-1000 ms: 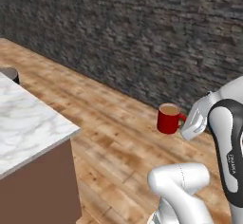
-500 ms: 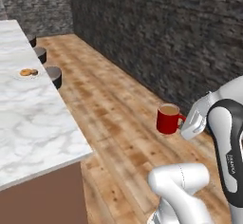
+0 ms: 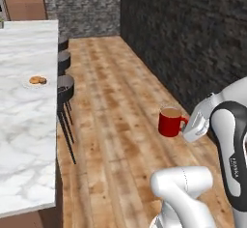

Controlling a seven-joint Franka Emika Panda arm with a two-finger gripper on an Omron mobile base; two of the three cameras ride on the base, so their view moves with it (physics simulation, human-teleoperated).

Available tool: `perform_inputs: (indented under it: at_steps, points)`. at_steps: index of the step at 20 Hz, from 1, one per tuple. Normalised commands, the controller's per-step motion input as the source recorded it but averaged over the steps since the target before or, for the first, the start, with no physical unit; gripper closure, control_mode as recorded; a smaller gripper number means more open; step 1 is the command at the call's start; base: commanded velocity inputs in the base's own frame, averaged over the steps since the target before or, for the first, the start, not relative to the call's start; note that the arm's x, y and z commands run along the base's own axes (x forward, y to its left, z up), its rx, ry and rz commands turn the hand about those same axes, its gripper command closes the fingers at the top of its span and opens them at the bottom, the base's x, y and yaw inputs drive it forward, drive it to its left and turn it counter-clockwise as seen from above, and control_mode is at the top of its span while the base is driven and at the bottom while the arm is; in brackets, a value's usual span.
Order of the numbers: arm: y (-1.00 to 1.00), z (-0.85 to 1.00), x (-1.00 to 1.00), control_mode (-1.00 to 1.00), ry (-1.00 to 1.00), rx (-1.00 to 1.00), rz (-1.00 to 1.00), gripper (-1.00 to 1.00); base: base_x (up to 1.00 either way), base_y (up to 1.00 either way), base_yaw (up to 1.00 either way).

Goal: Pick up the brewed coffee from the coffee machine and place it next to the breakfast plate on the dining counter.

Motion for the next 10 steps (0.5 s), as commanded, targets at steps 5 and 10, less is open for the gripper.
perform_inputs:
  at_steps: [5,10]
  points:
    - [0.00,0.00,0.00,1.00,0.00,0.00,0.00,1.00,1.00,-0.86,0.43]
    - [0.00,0.00,0.00,1.00,0.00,0.00,0.00,1.00,1.00,-0.69,0.46]
